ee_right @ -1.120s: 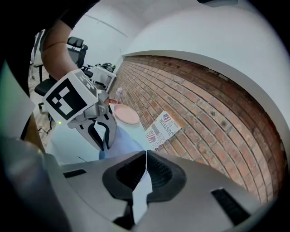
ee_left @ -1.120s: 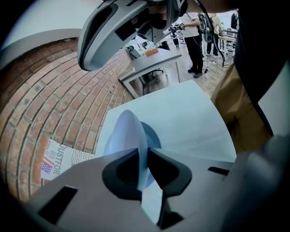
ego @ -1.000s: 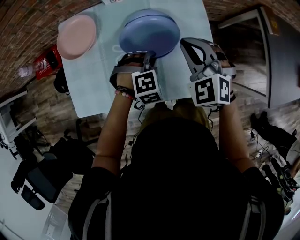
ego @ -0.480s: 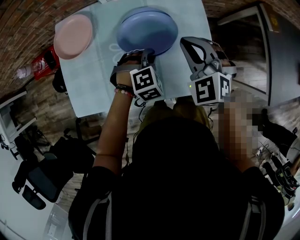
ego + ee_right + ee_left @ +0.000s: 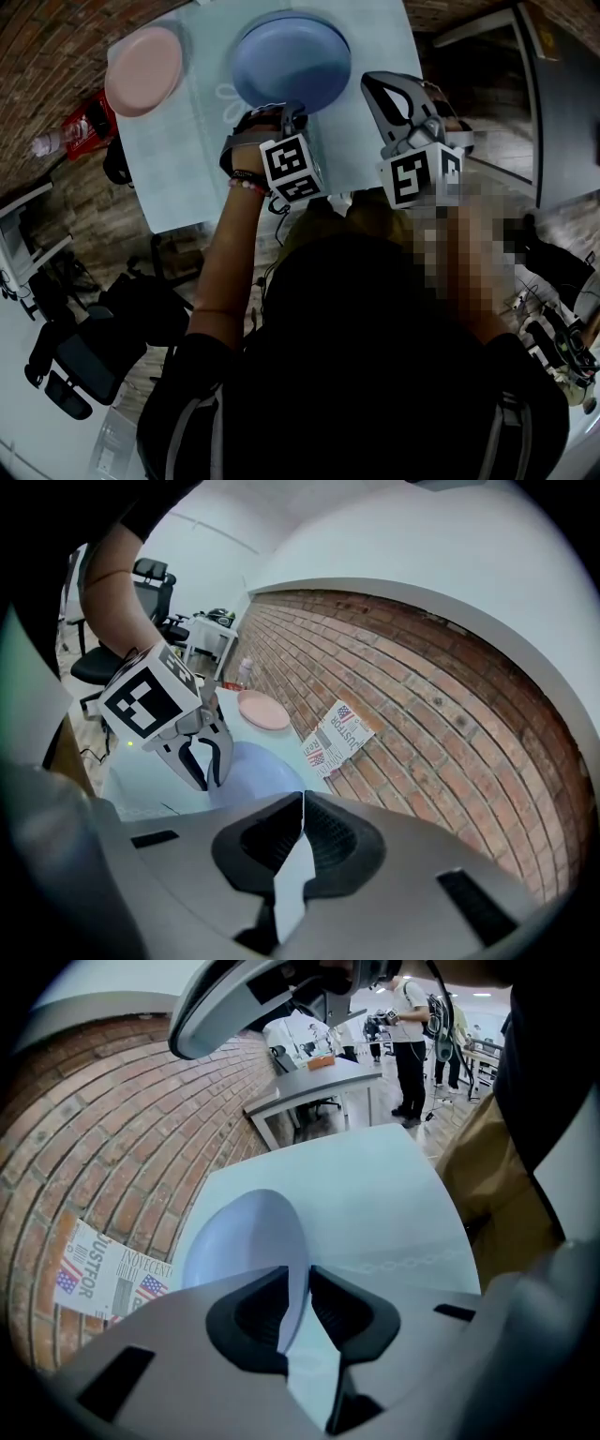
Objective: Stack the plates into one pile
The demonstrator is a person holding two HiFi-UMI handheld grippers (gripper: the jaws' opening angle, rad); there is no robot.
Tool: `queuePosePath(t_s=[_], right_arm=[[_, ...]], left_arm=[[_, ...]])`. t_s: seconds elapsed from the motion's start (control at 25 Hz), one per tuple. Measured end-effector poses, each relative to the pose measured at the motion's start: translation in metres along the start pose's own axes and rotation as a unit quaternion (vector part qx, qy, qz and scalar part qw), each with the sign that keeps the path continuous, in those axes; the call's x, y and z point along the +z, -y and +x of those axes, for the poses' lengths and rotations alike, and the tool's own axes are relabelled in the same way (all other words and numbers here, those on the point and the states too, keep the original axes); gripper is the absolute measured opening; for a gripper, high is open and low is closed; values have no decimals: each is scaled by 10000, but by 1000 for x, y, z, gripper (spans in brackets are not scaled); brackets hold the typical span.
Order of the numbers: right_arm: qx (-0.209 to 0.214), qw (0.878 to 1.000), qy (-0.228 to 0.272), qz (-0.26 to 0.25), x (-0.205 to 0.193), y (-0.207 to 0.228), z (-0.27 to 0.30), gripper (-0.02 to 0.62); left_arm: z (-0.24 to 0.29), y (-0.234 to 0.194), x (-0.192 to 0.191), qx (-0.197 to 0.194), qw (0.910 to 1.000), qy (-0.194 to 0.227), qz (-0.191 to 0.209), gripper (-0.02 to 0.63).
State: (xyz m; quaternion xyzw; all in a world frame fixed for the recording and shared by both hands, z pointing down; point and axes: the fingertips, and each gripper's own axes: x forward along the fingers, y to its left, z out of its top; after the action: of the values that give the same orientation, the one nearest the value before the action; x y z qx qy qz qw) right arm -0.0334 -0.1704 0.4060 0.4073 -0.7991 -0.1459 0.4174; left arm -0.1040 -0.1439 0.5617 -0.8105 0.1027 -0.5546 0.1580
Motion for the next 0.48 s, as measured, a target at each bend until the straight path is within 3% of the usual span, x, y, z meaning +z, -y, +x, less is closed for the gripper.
queuePosePath(t_s=[0.48], right_arm=[[-79, 9999, -58, -78, -1, -2, -13, 37]], left_arm=[[-6, 4, -2, 140, 9999, -56, 37, 91]])
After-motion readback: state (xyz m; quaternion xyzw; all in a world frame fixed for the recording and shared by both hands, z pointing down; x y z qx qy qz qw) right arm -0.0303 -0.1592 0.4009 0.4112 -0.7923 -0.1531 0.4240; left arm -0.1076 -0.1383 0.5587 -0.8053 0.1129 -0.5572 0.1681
